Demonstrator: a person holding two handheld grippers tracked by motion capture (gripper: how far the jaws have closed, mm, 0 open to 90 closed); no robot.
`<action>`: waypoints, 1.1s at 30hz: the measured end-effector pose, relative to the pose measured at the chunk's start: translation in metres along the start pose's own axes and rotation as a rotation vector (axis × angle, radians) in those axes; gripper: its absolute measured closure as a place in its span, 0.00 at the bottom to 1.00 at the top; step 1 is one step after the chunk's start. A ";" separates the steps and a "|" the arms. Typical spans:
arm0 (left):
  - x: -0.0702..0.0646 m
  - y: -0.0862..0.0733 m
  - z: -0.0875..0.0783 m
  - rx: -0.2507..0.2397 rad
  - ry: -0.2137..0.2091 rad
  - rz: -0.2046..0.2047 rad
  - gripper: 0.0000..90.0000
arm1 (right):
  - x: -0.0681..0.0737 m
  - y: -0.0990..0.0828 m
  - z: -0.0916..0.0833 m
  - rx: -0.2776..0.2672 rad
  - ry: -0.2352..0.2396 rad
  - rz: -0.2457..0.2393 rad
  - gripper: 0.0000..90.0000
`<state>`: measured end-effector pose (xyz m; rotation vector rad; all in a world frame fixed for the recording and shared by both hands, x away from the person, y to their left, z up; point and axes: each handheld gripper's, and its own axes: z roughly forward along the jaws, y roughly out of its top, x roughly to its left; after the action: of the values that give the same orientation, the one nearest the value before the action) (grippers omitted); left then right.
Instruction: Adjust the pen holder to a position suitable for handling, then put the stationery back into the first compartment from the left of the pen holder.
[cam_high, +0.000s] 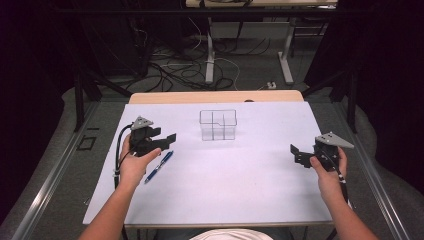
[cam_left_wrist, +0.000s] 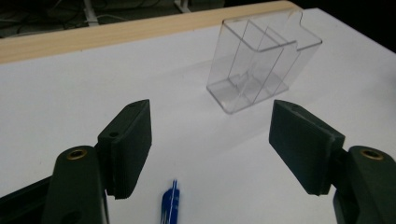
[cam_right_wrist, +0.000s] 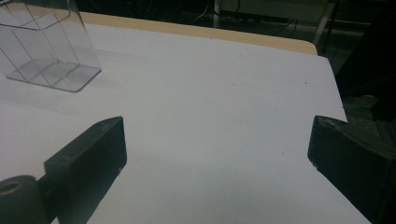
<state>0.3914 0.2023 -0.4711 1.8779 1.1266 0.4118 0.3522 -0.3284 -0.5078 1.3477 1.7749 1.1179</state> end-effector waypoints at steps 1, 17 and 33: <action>0.001 -0.002 -0.002 0.009 0.003 -0.003 0.33 | 0.001 0.000 0.000 0.003 -0.001 0.004 0.05; 0.014 -0.033 -0.005 0.120 0.056 0.048 0.24 | 0.004 0.000 0.002 0.013 0.019 -0.020 0.05; 0.028 -0.042 -0.004 0.254 0.083 0.055 0.33 | 0.005 0.000 0.001 0.009 0.014 -0.028 0.05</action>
<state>0.3811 0.2362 -0.5079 2.1328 1.2316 0.3955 0.3520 -0.3228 -0.5083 1.3195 1.8054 1.1087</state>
